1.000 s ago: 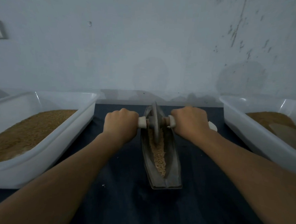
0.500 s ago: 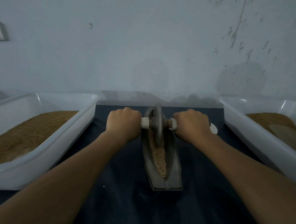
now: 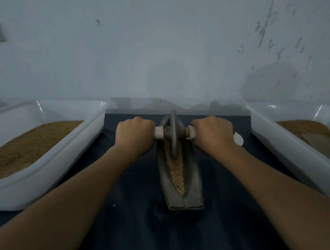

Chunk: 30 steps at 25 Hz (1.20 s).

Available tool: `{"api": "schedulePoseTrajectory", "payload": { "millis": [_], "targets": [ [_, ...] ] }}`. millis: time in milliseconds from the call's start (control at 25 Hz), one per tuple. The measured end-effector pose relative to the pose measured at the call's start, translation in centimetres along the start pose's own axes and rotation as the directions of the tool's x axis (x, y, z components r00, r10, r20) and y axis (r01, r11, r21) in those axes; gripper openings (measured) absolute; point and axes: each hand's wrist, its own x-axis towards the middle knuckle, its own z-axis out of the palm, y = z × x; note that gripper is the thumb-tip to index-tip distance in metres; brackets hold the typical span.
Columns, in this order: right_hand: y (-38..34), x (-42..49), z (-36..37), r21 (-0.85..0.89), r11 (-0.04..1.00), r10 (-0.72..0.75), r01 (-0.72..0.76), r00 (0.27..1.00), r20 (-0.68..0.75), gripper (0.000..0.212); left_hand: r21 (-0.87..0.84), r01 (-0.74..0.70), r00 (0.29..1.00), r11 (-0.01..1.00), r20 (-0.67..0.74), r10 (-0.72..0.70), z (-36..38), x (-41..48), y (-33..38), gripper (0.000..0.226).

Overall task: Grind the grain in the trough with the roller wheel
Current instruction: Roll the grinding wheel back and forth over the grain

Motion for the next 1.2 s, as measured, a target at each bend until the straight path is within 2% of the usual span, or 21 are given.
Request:
{"api": "schedulePoseTrajectory", "payload": {
  "millis": [40,120,160,240,280,320,360,440,560,680,720,800,880,920,1000,1120,1200],
  "targets": [
    [-0.1,0.8,-0.1,-0.001,1.0,0.009,-0.009,0.999,0.039,0.007,-0.011,0.012,0.999,1.0,0.041,-0.012,0.2,0.7,0.0,0.01],
    [0.4,0.0,-0.5,0.009,1.0,-0.005,0.004,0.997,0.073,0.007,-0.011,-0.028,0.999,1.0,0.03,0.029,0.0,0.0,-0.4,0.013],
    [0.9,-1.5,-0.4,-0.001,0.999,-0.043,0.043,0.999,0.024,0.013,-0.007,-0.085,0.996,0.996,-0.037,0.085,0.0,-1.3,-0.8,0.021],
    [1.5,-5.1,-0.5,-0.08,0.99,-0.129,0.116,0.973,-0.189,0.023,0.022,-0.216,0.958,0.976,-0.19,0.216,-0.9,-4.4,-1.4,0.042],
    [1.8,-6.3,-0.6,-0.076,0.987,-0.158,0.142,0.941,-0.298,0.022,0.021,-0.253,0.934,0.967,-0.255,0.249,-1.4,-5.2,-1.8,0.046],
    [2.2,-6.7,-0.6,-0.065,0.985,-0.175,0.162,0.924,-0.34,0.022,0.015,-0.275,0.921,0.961,-0.282,0.268,-1.5,-5.2,-2.1,0.046],
    [2.2,-6.5,-0.5,-0.063,0.986,-0.166,0.153,0.934,-0.315,0.023,0.014,-0.269,0.928,0.963,-0.264,0.263,-1.5,-4.8,-2.0,0.045],
    [1.3,-4.3,0.2,-0.084,0.994,-0.078,0.065,0.985,-0.151,0.027,0.057,-0.174,0.974,0.983,-0.137,0.18,-0.6,-3.4,-1.0,0.036],
    [0.2,0.4,0.4,0.016,0.999,0.027,-0.027,0.999,0.03,0.013,0.023,-0.015,0.999,1.0,-0.03,0.015,0.2,0.7,0.3,0.009],
    [0.6,0.5,0.0,0.041,0.999,0.016,-0.021,0.994,0.105,0.008,0.018,-0.064,0.998,0.998,-0.003,0.065,0.3,1.0,0.0,0.005],
    [1.0,-0.8,0.0,0.021,1.0,-0.021,0.019,0.997,0.074,0.012,0.01,-0.113,0.992,0.994,-0.059,0.113,0.3,-0.1,-0.4,0.013],
    [1.4,-4.2,-0.2,-0.066,0.989,-0.141,0.134,0.983,-0.118,0.025,0.021,-0.224,0.957,0.974,-0.184,0.223,-0.2,-3.4,-1.3,0.038],
    [2.1,-6.1,-0.9,-0.098,0.972,-0.232,0.211,0.91,-0.343,0.028,0.014,-0.28,0.933,0.96,-0.23,0.276,-1.1,-5.1,-2.2,0.048],
    [2.2,-6.0,-1.1,-0.107,0.971,-0.236,0.211,0.91,-0.34,0.03,0.006,-0.277,0.938,0.961,-0.215,0.272,-1.2,-5.1,-2.3,0.047],
    [1.5,-4.5,-0.7,-0.119,0.982,-0.164,0.146,0.972,-0.166,0.038,0.045,-0.2,0.972,0.979,-0.115,0.204,-0.6,-4.5,-1.6,0.034],
    [0.8,0.2,0.7,0.022,1.0,-0.01,0.01,1.0,0.019,0.022,0.032,-0.061,0.998,0.998,-0.007,0.062,-0.1,0.2,0.0,0.004],
    [0.8,1.6,1.4,0.088,0.995,0.042,-0.05,0.995,0.095,0.017,0.068,-0.082,0.996,0.994,0.033,0.08,-0.3,2.5,0.5,0.008]
  ]
}}
